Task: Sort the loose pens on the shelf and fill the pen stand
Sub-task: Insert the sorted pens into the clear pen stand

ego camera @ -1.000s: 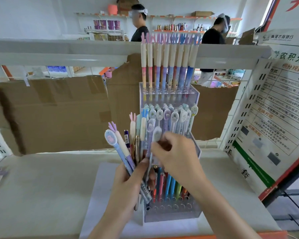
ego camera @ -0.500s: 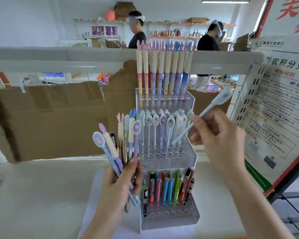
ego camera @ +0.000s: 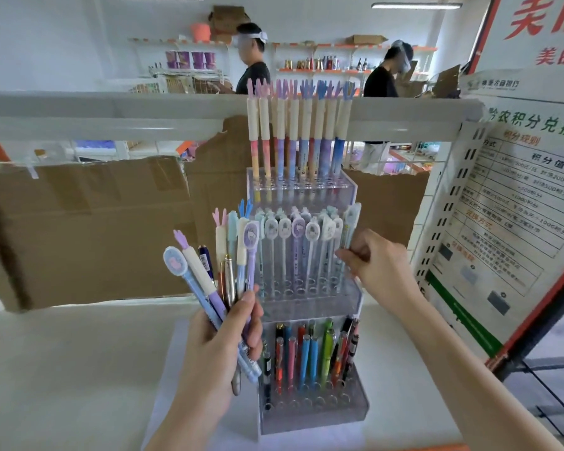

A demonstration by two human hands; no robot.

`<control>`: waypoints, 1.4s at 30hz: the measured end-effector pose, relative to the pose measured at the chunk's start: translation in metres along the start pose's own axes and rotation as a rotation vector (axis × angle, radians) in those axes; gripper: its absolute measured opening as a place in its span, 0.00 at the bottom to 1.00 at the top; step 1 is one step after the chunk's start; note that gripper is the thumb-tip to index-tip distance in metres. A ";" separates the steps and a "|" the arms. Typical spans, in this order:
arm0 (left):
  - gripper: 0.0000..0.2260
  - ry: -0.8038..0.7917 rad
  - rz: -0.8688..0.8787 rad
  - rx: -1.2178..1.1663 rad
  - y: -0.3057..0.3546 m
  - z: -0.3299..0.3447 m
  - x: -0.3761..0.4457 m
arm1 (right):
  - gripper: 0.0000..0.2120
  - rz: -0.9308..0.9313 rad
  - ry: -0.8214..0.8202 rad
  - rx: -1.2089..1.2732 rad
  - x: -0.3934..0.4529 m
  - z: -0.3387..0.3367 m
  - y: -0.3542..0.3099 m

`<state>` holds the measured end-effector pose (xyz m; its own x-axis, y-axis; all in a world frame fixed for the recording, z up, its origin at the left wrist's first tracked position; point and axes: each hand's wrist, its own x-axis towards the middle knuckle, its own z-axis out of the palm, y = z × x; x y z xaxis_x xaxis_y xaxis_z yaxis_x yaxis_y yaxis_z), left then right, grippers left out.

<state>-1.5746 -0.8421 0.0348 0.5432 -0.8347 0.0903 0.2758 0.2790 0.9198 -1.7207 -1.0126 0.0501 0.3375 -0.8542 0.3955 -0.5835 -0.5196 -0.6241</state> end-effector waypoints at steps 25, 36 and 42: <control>0.10 0.009 -0.037 0.070 -0.002 -0.008 -0.003 | 0.08 -0.118 -0.257 0.464 -0.064 0.024 -0.092; 0.07 0.218 -0.105 -0.049 0.001 -0.029 -0.001 | 0.06 -0.265 0.145 0.332 -0.034 0.019 -0.084; 0.17 0.186 -0.075 -0.056 0.004 -0.026 -0.003 | 0.07 -0.283 0.152 0.276 -0.029 0.039 -0.084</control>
<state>-1.5550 -0.8260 0.0278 0.6552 -0.7535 -0.0545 0.3618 0.2496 0.8982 -1.6528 -0.9449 0.0648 0.3312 -0.6751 0.6592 -0.2566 -0.7367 -0.6256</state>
